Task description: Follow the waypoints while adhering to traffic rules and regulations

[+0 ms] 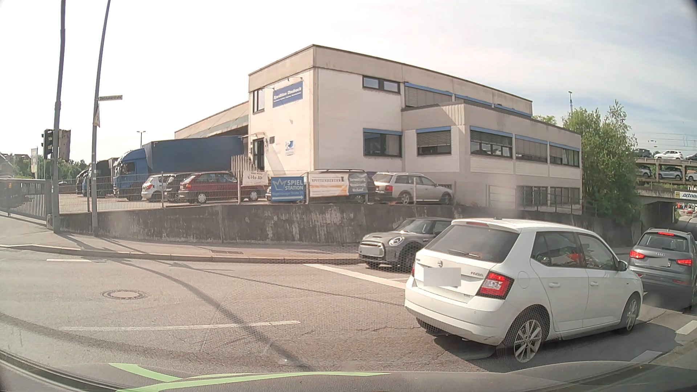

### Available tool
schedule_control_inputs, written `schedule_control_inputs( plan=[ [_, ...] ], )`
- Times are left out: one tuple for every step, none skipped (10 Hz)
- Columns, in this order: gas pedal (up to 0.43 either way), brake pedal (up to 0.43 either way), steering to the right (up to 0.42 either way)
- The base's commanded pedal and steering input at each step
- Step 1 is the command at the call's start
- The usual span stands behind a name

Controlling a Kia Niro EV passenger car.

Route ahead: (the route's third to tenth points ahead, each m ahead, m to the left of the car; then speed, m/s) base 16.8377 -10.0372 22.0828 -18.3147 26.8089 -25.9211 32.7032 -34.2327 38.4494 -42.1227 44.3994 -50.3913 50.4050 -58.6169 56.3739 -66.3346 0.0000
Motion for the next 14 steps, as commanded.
schedule_control_inputs(
  plan=[
    [0.0,0.317,0.402],
    [0.0,0.317,0.402],
    [0.0,0.317,0.402],
    [0.0,0.317,0.402],
    [0.0,0.317,0.402],
    [0.0,0.317,0.402],
    [0.0,0.317,0.402],
    [0.0,0.317,0.402],
    [0.0,0.317,0.402],
    [0.0,0.317,0.402],
    [0.0,0.317,0.402],
    [0.0,0.317,0.402],
    [0.0,0.317,0.402],
    [0.0,0.317,0.402]
  ],
)
